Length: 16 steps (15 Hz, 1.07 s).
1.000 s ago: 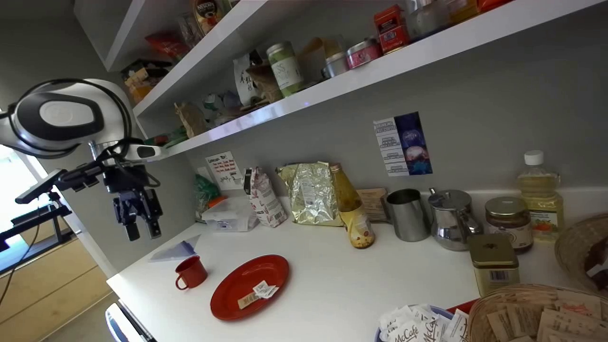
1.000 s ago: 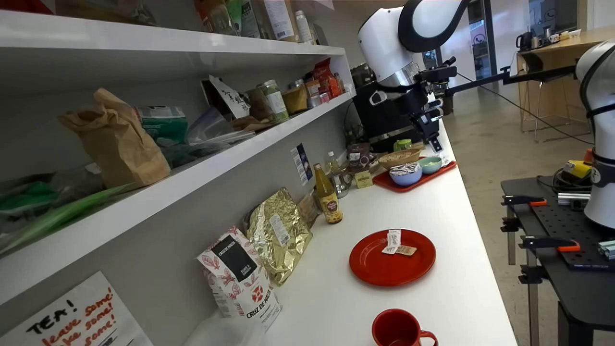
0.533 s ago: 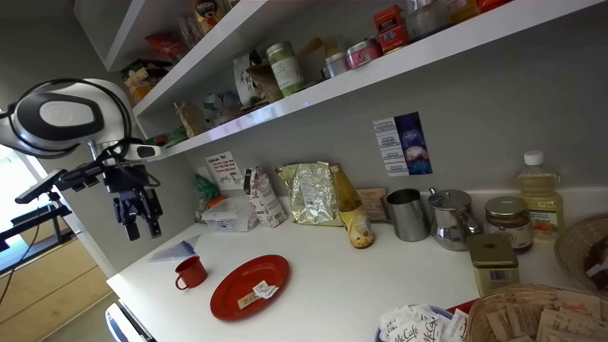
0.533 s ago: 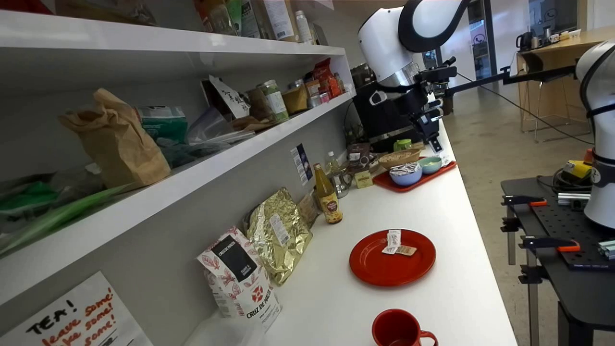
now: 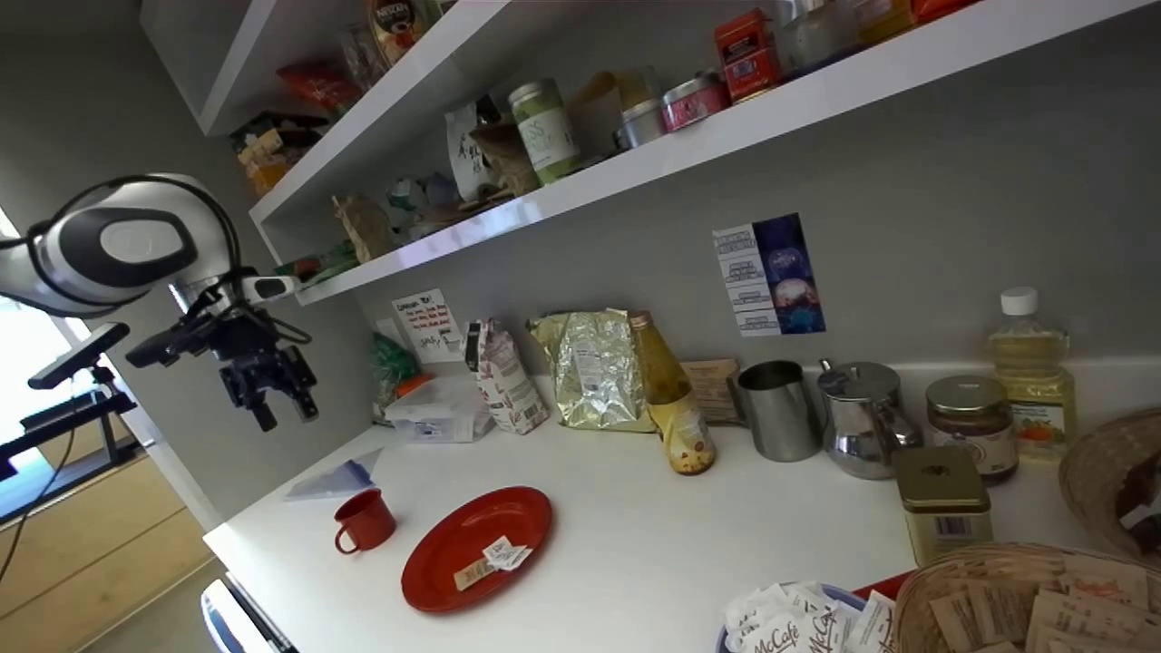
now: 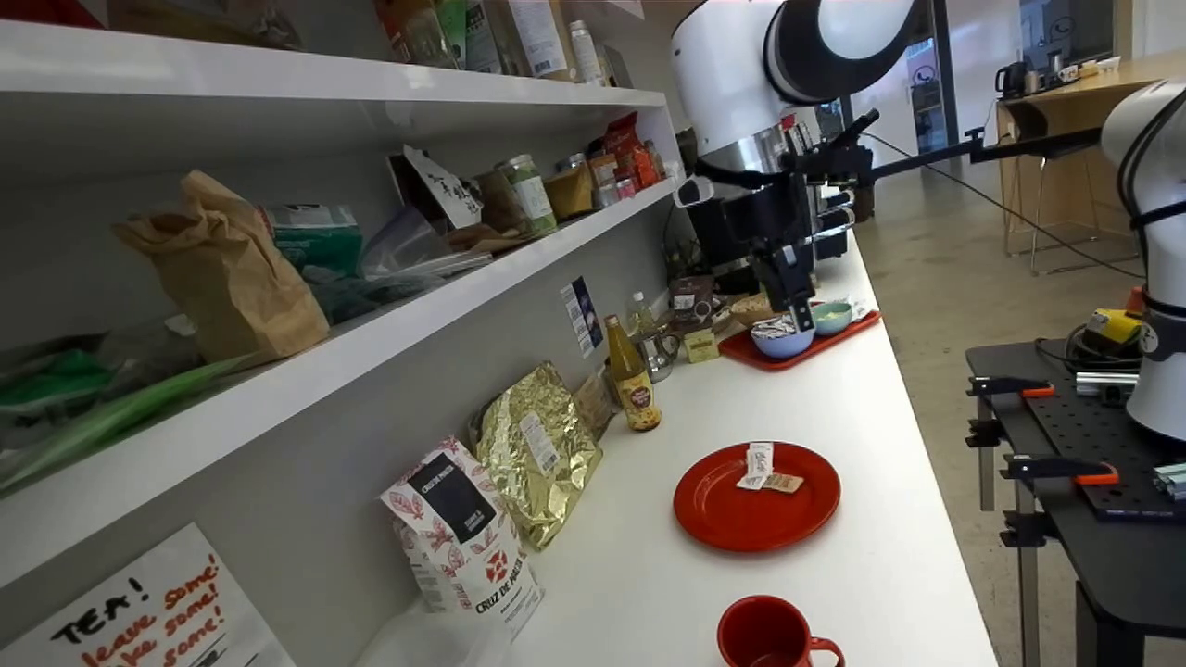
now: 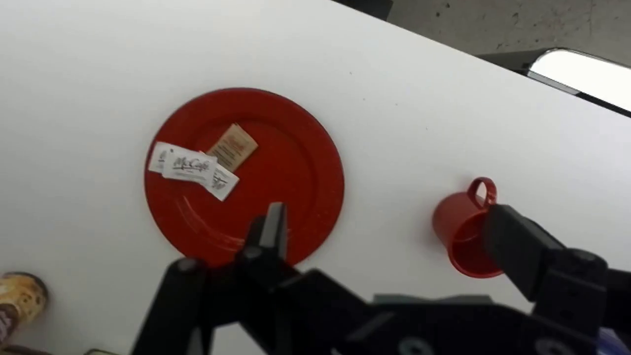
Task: Lift the mug from the countertop and put it on the plate
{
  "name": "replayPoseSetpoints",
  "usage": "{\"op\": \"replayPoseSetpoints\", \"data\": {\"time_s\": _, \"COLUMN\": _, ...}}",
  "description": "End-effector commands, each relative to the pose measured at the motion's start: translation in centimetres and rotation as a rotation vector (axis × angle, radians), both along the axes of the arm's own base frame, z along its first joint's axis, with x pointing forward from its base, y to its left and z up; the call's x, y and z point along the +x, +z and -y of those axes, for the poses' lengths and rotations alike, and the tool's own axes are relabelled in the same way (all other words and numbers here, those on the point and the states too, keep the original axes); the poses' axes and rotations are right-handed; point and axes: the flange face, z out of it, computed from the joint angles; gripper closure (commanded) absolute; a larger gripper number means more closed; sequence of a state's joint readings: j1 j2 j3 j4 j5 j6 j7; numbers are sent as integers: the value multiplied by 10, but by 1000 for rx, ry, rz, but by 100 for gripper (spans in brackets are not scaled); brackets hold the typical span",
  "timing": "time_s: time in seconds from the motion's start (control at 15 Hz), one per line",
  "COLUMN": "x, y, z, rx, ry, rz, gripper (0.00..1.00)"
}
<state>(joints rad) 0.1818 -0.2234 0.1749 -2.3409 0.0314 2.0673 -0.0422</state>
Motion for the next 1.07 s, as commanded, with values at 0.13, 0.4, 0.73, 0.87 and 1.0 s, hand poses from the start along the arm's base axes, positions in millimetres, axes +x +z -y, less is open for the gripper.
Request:
{"op": "replayPoseSetpoints", "data": {"time_s": 0.13, "x": 31, "y": -37, "z": -89, "rx": 39, "ry": 49, "rz": 28, "gripper": 0}}
{"op": "replayPoseSetpoints", "data": {"time_s": 0.4, "x": 46, "y": -74, "z": -146, "rx": 58, "ry": 32, "rz": -11, "gripper": 0}}
{"op": "replayPoseSetpoints", "data": {"time_s": 0.73, "x": 67, "y": -118, "z": -206, "rx": 25, "ry": 46, "rz": -74, "gripper": 0}}
{"op": "replayPoseSetpoints", "data": {"time_s": 0.87, "x": 76, "y": -139, "z": -219, "rx": 5, "ry": 49, "rz": -103, "gripper": 0}}
{"op": "replayPoseSetpoints", "data": {"time_s": 1.0, "x": 87, "y": -158, "z": -220, "rx": -20, "ry": 32, "rz": -135, "gripper": 0}}
